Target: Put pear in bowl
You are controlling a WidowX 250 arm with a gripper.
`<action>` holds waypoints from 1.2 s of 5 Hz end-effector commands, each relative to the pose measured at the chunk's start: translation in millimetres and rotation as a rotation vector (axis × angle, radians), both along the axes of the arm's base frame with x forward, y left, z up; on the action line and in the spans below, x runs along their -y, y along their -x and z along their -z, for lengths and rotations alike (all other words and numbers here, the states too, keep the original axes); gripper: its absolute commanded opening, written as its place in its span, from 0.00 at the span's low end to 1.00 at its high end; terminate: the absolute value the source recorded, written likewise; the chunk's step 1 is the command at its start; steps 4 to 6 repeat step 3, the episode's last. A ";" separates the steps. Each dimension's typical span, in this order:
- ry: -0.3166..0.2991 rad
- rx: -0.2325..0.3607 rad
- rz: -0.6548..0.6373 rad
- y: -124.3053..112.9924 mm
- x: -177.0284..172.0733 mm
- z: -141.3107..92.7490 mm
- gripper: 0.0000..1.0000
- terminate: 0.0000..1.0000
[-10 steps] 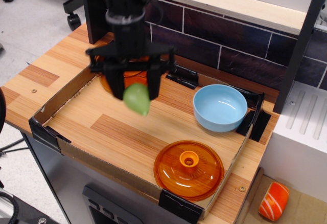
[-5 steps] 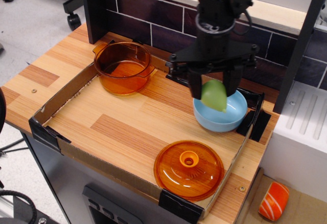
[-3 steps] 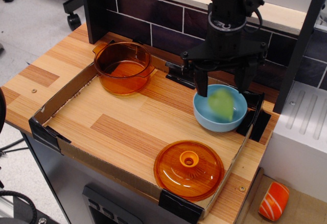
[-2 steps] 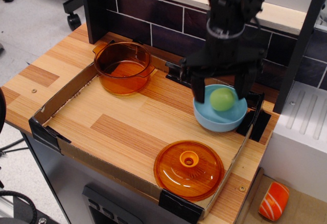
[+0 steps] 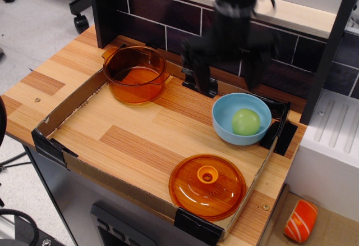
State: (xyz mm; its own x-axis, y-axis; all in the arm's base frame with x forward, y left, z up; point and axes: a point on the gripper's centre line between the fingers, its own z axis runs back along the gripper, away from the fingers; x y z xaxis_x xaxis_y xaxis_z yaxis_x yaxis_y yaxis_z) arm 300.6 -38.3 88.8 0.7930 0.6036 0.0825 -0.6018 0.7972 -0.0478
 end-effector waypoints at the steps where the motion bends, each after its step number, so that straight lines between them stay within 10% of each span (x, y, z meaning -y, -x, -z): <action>1: 0.005 0.052 -0.026 3.1 -29.2 -35.9 1.00 0.00; 2: 0.005 0.052 -0.026 3.1 -29.2 -35.9 1.00 0.00; 3: 0.005 0.052 -0.026 3.1 -29.2 -35.9 1.00 1.00; 6: 0.005 0.052 -0.026 3.1 -29.2 -35.9 1.00 1.00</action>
